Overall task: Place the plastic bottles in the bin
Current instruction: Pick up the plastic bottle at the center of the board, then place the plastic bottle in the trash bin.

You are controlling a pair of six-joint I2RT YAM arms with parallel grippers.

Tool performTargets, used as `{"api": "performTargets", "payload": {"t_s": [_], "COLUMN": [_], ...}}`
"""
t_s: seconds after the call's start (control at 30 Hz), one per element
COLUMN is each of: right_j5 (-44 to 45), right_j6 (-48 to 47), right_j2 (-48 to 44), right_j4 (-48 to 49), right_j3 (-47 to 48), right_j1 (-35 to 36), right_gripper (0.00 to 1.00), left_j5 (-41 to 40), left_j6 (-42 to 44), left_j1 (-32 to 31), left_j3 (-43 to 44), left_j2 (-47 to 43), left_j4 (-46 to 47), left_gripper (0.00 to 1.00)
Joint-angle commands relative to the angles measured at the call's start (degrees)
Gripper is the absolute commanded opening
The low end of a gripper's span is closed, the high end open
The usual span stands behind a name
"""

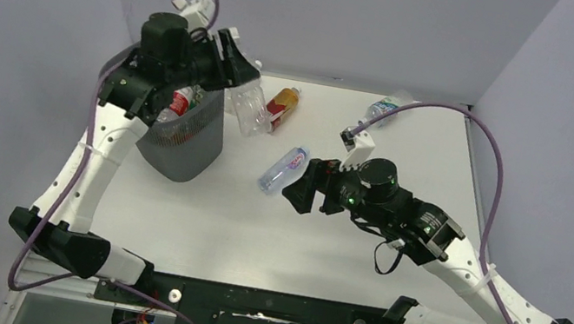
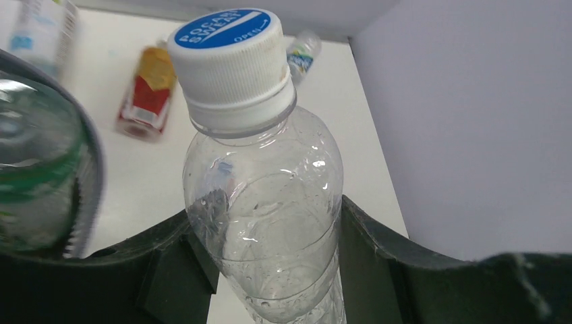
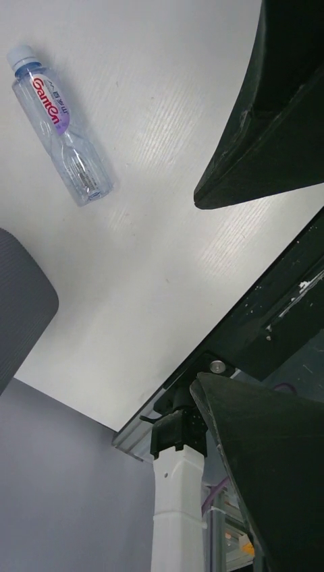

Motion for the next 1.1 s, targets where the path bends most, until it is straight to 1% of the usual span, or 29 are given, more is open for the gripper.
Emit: {"api": "performTargets", "payload": {"t_s": [0.0, 0.23, 0.37, 0.47, 0.57, 0.73, 0.87, 1.0, 1.07], "right_j5": [2.79, 3.48, 3.52, 3.43, 3.22, 2.72, 2.05, 1.2, 0.63], "right_j6": [1.58, 2.96, 3.14, 3.25, 3.44, 3.84, 3.89, 3.8, 3.67], "right_j2": [-3.2, -4.02, -4.28, -4.64, -4.45, -4.08, -3.18, -1.61, -0.89], "right_j4": [-0.65, -3.32, -5.1, -5.58, -5.62, -4.99, -4.18, -3.32, -2.89], "right_j3": [1.79, 1.86, 2.84, 2.66, 2.39, 1.62, 0.95, 0.98, 1.07], "right_j1": [0.37, 0.39, 0.42, 0.36, 0.4, 0.42, 0.47, 0.41, 0.42], "right_gripper": [0.98, 0.98, 0.98, 0.98, 0.98, 0.98, 0.98, 0.98, 0.98], "left_j5": [3.91, 2.42, -3.33, -7.25, -8.13, -10.5, -11.33, -12.92, -13.54], "left_j6": [4.16, 5.59, 9.33, 11.34, 12.19, 15.42, 16.08, 16.13, 17.02], "left_j1": [7.13, 14.41, 18.46, 20.67, 23.78, 26.79, 28.19, 28.22, 28.22], "left_j3": [9.91, 20.14, 25.85, 23.7, 23.42, 29.91, 33.92, 31.29, 29.43], "left_j2": [1.48, 5.23, 6.97, 5.71, 5.79, 9.37, 11.41, 10.62, 10.27], "left_j4": [-3.2, -4.32, -7.4, -4.06, -2.33, -7.79, -13.52, -16.35, -16.34], "left_gripper": [0.4, 0.4, 0.4, 0.4, 0.4, 0.4, 0.41, 0.42, 0.42]}}
